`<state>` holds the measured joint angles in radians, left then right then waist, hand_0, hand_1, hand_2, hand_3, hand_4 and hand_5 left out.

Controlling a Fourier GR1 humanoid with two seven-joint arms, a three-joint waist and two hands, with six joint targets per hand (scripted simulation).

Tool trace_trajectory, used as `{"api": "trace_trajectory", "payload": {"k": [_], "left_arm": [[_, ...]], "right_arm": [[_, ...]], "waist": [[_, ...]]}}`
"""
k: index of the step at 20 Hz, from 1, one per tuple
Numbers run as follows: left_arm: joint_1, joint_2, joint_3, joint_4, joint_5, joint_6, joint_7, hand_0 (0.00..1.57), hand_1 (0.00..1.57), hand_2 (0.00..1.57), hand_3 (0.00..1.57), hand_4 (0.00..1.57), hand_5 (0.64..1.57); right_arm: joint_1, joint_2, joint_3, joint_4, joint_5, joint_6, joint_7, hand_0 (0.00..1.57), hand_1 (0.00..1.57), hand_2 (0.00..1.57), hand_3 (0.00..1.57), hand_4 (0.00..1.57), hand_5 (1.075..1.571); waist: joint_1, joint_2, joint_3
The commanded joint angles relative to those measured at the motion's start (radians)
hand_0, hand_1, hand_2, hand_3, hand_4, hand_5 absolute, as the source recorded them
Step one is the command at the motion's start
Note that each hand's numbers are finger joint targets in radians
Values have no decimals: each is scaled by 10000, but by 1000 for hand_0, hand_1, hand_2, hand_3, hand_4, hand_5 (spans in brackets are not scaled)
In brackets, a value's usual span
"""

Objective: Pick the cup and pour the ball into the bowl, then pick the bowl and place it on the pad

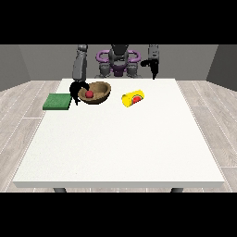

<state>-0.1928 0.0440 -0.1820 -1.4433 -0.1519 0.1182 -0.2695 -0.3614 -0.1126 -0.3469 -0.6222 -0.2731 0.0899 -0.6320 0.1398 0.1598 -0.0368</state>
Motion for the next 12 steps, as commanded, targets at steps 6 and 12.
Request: {"api": "trace_trajectory", "payload": {"k": [6,12], "left_arm": [[239,88,47,-369,150,-159,231,0,0,0,0,1012,1382],[598,247,587,809,342,-207,151,0,0,0,0,1121,1358]], "right_arm": [[396,-423,-482,366,-455,-838,1763,1571,1571,1571,1571,936,1488],[-279,-435,157,-742,-297,-2257,4101,1571,1571,1571,1525,940,1495]], "waist": [[300,84,358],[-503,-1412,347]]}}
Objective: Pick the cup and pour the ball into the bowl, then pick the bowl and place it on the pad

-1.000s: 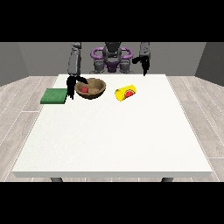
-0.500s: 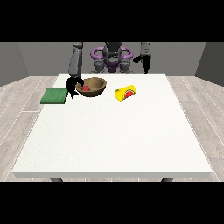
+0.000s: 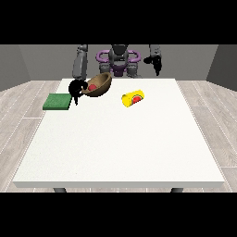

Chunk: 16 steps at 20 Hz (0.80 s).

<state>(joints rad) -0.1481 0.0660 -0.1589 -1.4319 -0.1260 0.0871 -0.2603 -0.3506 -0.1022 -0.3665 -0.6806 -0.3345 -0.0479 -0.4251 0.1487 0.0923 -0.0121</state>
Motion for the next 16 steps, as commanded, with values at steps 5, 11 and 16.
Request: {"api": "trace_trajectory", "payload": {"k": [5,11,16], "left_arm": [[807,-35,347,912,61,146,-364,0,0,0,0,1155,1358],[176,-42,433,743,54,-99,-99,0,0,0,0,1161,1348],[854,-639,-445,443,-473,607,-667,0,0,0,0,1176,1347]], "right_arm": [[-511,-1784,353,-386,273,-555,3091,1571,1571,1571,1265,929,1503],[-1628,-2844,-63,-296,-132,-639,4084,1571,1571,1571,1265,929,1503],[-1398,-4088,-863,163,-820,644,3889,1571,1571,1571,1295,962,1498]], "waist": [[-962,-1065,109],[-696,-477,120],[-519,-115,126]]}}
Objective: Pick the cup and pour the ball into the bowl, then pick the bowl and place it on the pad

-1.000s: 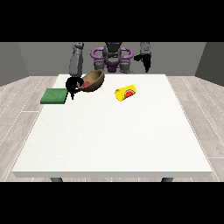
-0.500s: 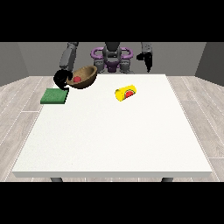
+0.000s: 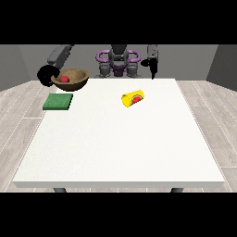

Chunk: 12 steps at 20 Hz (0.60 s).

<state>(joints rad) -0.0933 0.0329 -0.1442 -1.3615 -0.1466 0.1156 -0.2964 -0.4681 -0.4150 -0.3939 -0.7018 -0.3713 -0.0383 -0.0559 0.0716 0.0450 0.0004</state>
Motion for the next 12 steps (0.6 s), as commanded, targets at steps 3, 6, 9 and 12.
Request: {"api": "trace_trajectory", "payload": {"k": [3,6,9,12], "left_arm": [[-13,-314,-415,348,12,508,-388,0,0,0,0,1181,1350],[-260,210,384,393,272,-364,-1347,0,0,0,0,1177,1345],[-2,30,130,455,149,-440,-1623,0,0,0,0,1177,1351],[-556,-93,-223,-980,-250,-58,-689,0,0,0,0,1169,1357]], "right_arm": [[-136,-535,-205,132,-348,164,517,1571,1571,1571,1331,987,1493],[-3,-1604,-934,779,-774,1498,-387,1571,1571,1571,871,953,1502],[69,-1062,-796,1216,-701,1313,-912,1559,1559,1571,676,919,1511],[-332,-2228,-1472,2303,-1058,2413,-1475,1551,1551,1571,780,841,1510]], "waist": [[-55,118,-3],[163,1330,1],[321,1322,-1],[692,2405,13]]}}
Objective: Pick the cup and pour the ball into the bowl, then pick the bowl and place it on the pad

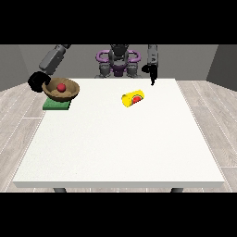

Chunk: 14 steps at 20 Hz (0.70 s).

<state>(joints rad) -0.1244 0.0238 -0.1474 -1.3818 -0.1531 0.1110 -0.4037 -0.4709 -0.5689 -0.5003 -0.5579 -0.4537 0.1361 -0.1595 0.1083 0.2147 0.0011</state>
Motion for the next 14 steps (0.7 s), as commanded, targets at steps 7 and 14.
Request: {"api": "trace_trajectory", "payload": {"k": [7,14], "left_arm": [[128,127,46,-524,-91,-58,176,0,0,0,0,1170,1369],[206,-234,-2107,1573,434,2419,-1369,0,0,0,0,1208,1354]], "right_arm": [[308,-1364,33,635,925,-1429,-1170,1369,1369,1571,843,0,1571],[-1011,-802,778,-67,1122,-1344,-451,1072,1072,961,951,307,1564]], "waist": [[122,165,-4],[-501,177,-19]]}}
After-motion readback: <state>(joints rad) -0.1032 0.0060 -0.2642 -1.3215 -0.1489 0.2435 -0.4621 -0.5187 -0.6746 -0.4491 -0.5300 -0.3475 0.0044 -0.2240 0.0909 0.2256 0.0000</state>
